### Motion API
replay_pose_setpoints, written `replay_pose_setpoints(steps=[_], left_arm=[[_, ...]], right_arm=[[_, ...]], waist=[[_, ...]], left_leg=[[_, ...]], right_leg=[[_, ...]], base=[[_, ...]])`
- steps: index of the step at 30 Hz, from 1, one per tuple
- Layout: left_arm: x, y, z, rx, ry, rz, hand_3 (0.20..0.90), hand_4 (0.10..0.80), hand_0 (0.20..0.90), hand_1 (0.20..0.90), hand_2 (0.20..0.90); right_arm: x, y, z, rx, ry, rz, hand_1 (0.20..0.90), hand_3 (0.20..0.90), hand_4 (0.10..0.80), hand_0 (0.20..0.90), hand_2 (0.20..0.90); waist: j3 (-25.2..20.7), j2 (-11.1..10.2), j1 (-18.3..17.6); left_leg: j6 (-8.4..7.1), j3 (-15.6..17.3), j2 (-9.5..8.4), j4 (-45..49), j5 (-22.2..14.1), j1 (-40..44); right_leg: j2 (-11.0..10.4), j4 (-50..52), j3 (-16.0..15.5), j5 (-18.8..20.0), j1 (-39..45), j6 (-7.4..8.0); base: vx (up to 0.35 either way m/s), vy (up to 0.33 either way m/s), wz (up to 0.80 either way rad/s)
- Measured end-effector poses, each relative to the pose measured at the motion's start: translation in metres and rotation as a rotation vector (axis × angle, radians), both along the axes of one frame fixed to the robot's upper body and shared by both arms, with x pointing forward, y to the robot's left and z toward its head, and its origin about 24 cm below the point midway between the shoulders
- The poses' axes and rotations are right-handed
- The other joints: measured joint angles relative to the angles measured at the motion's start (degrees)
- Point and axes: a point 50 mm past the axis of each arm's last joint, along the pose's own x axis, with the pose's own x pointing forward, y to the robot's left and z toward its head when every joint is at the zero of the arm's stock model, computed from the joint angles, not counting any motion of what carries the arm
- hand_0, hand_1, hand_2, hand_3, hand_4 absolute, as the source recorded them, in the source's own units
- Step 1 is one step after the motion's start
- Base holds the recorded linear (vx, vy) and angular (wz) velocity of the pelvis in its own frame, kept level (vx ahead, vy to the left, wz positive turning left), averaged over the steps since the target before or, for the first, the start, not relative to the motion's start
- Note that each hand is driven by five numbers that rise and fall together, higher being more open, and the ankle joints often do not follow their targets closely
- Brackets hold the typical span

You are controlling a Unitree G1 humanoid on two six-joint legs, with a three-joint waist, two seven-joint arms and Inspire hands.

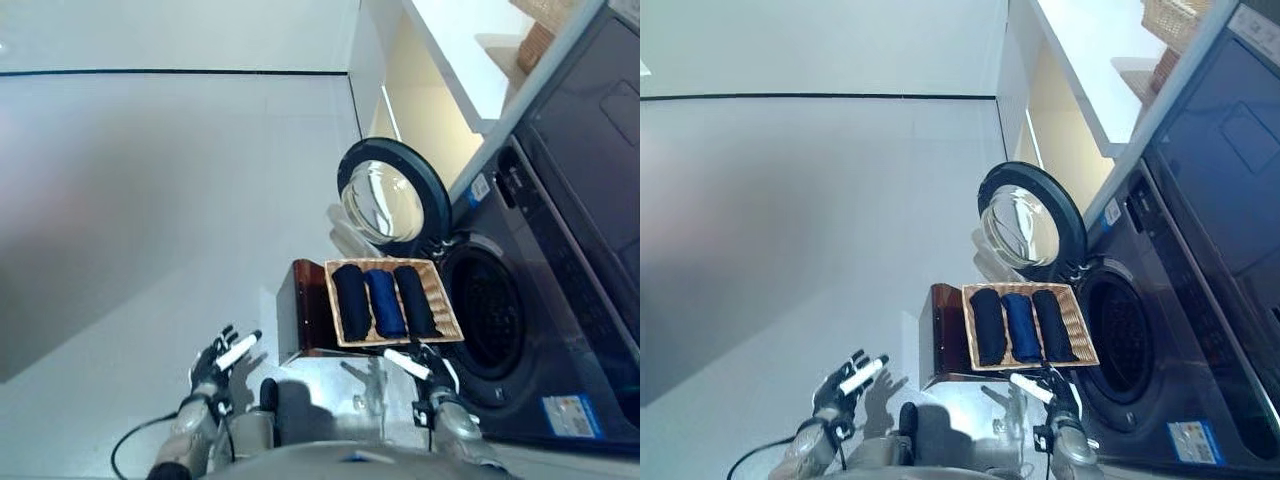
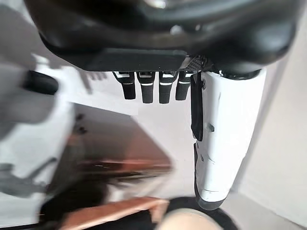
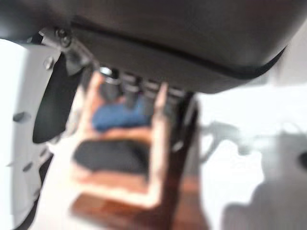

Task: Pick up the clothes and place them into the washing machine

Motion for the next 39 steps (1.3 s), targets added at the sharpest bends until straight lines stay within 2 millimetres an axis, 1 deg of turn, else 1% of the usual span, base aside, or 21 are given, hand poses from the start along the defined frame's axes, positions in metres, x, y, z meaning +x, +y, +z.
replay_pose_setpoints(steps=[2,3,6,9,11,12,14,15,16,17,18,19,20,21,22,23,26,29,32,37,39], left_arm=[[0.006,0.001,0.003,0.012,-0.009,0.004,0.9,0.8,0.9,0.9,0.9],[0.003,0.002,0.001,0.014,0.001,0.006,0.9,0.8,0.9,0.9,0.9],[-0.007,0.009,-0.002,0.029,0.031,0.019,0.9,0.8,0.9,0.9,0.9],[-0.018,0.016,-0.006,0.039,0.061,0.042,0.9,0.8,0.9,0.9,0.9],[-0.025,0.018,-0.009,0.032,0.081,0.059,0.9,0.8,0.9,0.9,0.9],[-0.026,0.018,-0.01,0.03,0.086,0.061,0.9,0.8,0.9,0.9,0.9],[-0.026,0.018,-0.011,0.029,0.092,0.066,0.9,0.8,0.9,0.9,0.9],[-0.027,0.019,-0.011,0.028,0.096,0.074,0.9,0.8,0.9,0.9,0.9],[-0.028,0.019,-0.012,0.025,0.097,0.082,0.9,0.8,0.9,0.9,0.9],[-0.028,0.019,-0.012,0.023,0.096,0.085,0.9,0.8,0.9,0.9,0.9],[-0.029,0.02,-0.012,0.025,0.098,0.086,0.9,0.8,0.9,0.9,0.9],[-0.031,0.021,-0.012,0.027,0.102,0.091,0.9,0.8,0.9,0.9,0.9],[-0.033,0.024,-0.012,0.034,0.106,0.096,0.9,0.8,0.9,0.9,0.9],[-0.036,0.033,-0.011,0.058,0.112,0.094,0.9,0.8,0.9,0.9,0.9],[-0.04,0.03,-0.015,0.048,0.136,0.105,0.9,0.8,0.9,0.9,0.9],[-0.046,0.023,-0.019,0.029,0.155,0.108,0.9,0.8,0.9,0.9,0.9],[-0.053,0.006,-0.025,-0.025,0.174,0.115,0.9,0.8,0.9,0.9,0.9],[-0.042,-0.004,-0.023,-0.056,0.14,0.107,0.9,0.8,0.9,0.9,0.9],[-0.027,-0.003,-0.018,-0.056,0.103,0.109,0.9,0.8,0.9,0.9,0.9],[-0.012,-0.002,-0.008,-0.071,0.043,0.109,0.9,0.8,0.9,0.9,0.9],[-0.005,0.001,-0.003,-0.051,0.019,0.098,0.9,0.8,0.9,0.9,0.9]], right_arm=[[0.016,0.001,0.008,0.0,-0.045,0.012,0.9,0.9,0.8,0.9,0.9],[0.022,0.001,0.011,-0.001,-0.061,0.014,0.9,0.9,0.8,0.9,0.9],[0.024,0.003,0.012,0.001,-0.072,0.02,0.9,0.9,0.8,0.9,0.9],[0.024,0.002,0.013,0.002,-0.077,0.021,0.9,0.9,0.8,0.9,0.9],[0.021,0.002,0.014,0.004,-0.084,0.019,0.9,0.9,0.8,0.9,0.9],[0.019,0.001,0.013,0.003,-0.076,0.016,0.9,0.9,0.8,0.9,0.9],[0.015,0.002,0.011,0.005,-0.064,0.016,0.9,0.9,0.8,0.9,0.9],[0.014,0.002,0.01,0.006,-0.06,0.018,0.9,0.9,0.8,0.9,0.9],[0.013,0.002,0.01,0.004,-0.057,0.015,0.9,0.9,0.8,0.9,0.9],[0.011,0.001,0.009,0.004,-0.053,0.013,0.9,0.9,0.8,0.9,0.9],[0.009,0.001,0.008,0.004,-0.043,0.01,0.9,0.9,0.8,0.9,0.9],[0.005,0.002,0.005,0.004,-0.025,0.006,0.9,0.9,0.8,0.9,0.9],[0.001,0.003,0.003,0.006,-0.01,0.001,0.9,0.9,0.8,0.9,0.9],[-0.001,0.007,0.001,0.02,-0.002,-0.005,0.9,0.9,0.8,0.9,0.9],[0.0,0.004,0.002,0.01,-0.001,-0.006,0.9,0.9,0.8,0.9,0.9],[0.004,-0.001,0.005,-0.004,-0.015,-0.009,0.9,0.9,0.8,0.9,0.9],[0.007,-0.015,0.009,-0.044,-0.025,-0.006,0.9,0.9,0.8,0.9,0.9],[0.009,-0.028,0.013,-0.084,-0.031,-0.003,0.9,0.9,0.8,0.9,0.9],[0.013,-0.027,0.015,-0.095,-0.042,0.012,0.9,0.9,0.8,0.9,0.9],[0.015,-0.028,0.017,-0.094,-0.052,0.003,0.9,0.9,0.8,0.9,0.9],[0.017,-0.028,0.017,-0.116,-0.049,-0.001,0.9,0.9,0.8,0.9,0.9]], waist=[[-0.4,0.4,0.0],[-0.5,1.0,0.0],[-0.7,1.3,0.1],[-0.3,2.2,0.0],[-0.4,3.2,-1.1],[-0.3,3.7,-1.8],[0.0,3.8,-2.9],[0.0,3.4,-3.4],[0.3,2.9,-4.1],[0.4,2.6,-4.7],[0.8,1.9,-4.9],[0.7,0.8,-4.8],[0.5,-0.9,-4.9],[0.3,-3.7,-4.7],[0.3,-3.0,-4.7],[0.7,-1.3,-4.7],[1.0,1.3,-4.9],[1.2,1.2,-4.8],[1.7,0.0,-4.9],[1.8,0.5,-5.1],[2.1,0.6,-5.6]], left_leg=[[0.39,0.4,-0.87,0.1,-1.6,0.9],[0.74,1.1,-0.35,-0.1,-1.7,1.7],[2.09,1.7,-1.2,0.5,-3.9,3.7],[3.49,2.0,-1.44,-0.3,-4.9,5.4],[3.88,1.6,-1.86,-0.1,-5.2,5.4],[3.5,0.7,-1.87,-0.1,-5.2,5.4],[2.66,-0.5,-2.16,-0.3,-5.3,5.4],[2.44,-1.5,-2.56,-0.4,-5.5,5.4],[2.25,-2.5,-2.97,-0.6,-5.4,5.4],[2.02,-2.8,-3.14,-0.8,-5.2,5.7],[1.58,-3.5,-3.15,-1.2,-4.8,6.4],[0.19,-3.6,-3.11,-1.4,-5.3,6.9],[-1.21,-3.7,-3.4,-1.2,-5.4,7.1],[-2.85,-3.7,-4.04,-1.0,-5.6,7.3],[-4.21,-4.3,-2.66,-0.4,-6.0,7.1],[-5.36,-4.8,-0.52,0.5,-6.0,6.4],[-7.26,-6.4,2.93,0.5,-6.1,6.4],[-8.12,-7.6,4.69,-0.1,-6.1,7.3],[-8.21,-9.0,4.73,0.1,-6.1,6.7],[-8.39,-10.1,5.09,-0.1,-5.9,5.8],[-8.86,-11.3,5.35,4.6,-7.2,2.4]], right_leg=[[-0.1,7.6,-0.5,-0.7,-3.5,1.11],[-0.3,12.9,-2.2,-0.9,-5.8,1.35],[-2.3,20.2,-6.5,0.6,-7.9,0.59],[-5.8,25.8,-12.5,0.9,-11.5,-0.78],[-8.9,21.4,-14.5,0.6,-12.5,-0.13],[-10.1,15.6,-15.5,0.8,-12.4,0.52],[-12.1,6.0,-15.3,4.2,-13.0,4.76],[-13.2,0.8,-14.0,7.3,-13.7,6.33],[-14.5,-3.7,-13.7,10.6,-13.6,7.0],[-14.5,-5.0,-13.9,12.3,-13.6,7.05],[-15.2,-5.7,-13.7,15.1,-13.7,5.83],[-15.4,-6.2,-13.1,16.8,-13.7,6.16],[-15.0,-6.2,-12.3,17.9,-13.4,4.9],[-14.9,-5.5,-12.3,17.8,-13.6,4.41],[-14.4,-5.3,-11.7,15.9,-13.4,5.45],[-12.0,-5.0,-12.2,15.6,-13.4,5.16],[-8.3,-5.0,-13.3,15.3,-12.5,3.5],[-7.2,-5.1,-15.5,14.4,-11.2,2.99],[-7.1,-5.4,-16.2,14.3,-10.5,2.97],[-7.0,-5.6,-17.4,13.8,-10.4,2.87],[-6.5,-5.2,-17.3,13.0,-10.5,2.71]], base=[[0.236,0.325,-0.18],[0.109,0.172,-0.21],[0.175,0.22,-0.14],[0.171,0.026,-0.24],[0.172,-0.125,-0.02],[0.254,-0.19,0.17],[0.259,-0.171,0.3],[0.158,-0.099,0.48],[0.148,-0.083,0.46],[0.131,-0.082,0.58],[0.189,-0.133,0.53],[0.18,-0.15,0.61],[0.168,-0.155,0.52],[0.154,-0.136,0.35],[0.141,-0.117,0.16],[0.095,-0.072,0.05],[0.105,-0.105,0.04],[0.094,-0.189,0.15],[0.048,-0.145,0.21],[0.039,-0.099,0.15],[-0.119,-0.034,0.37]])
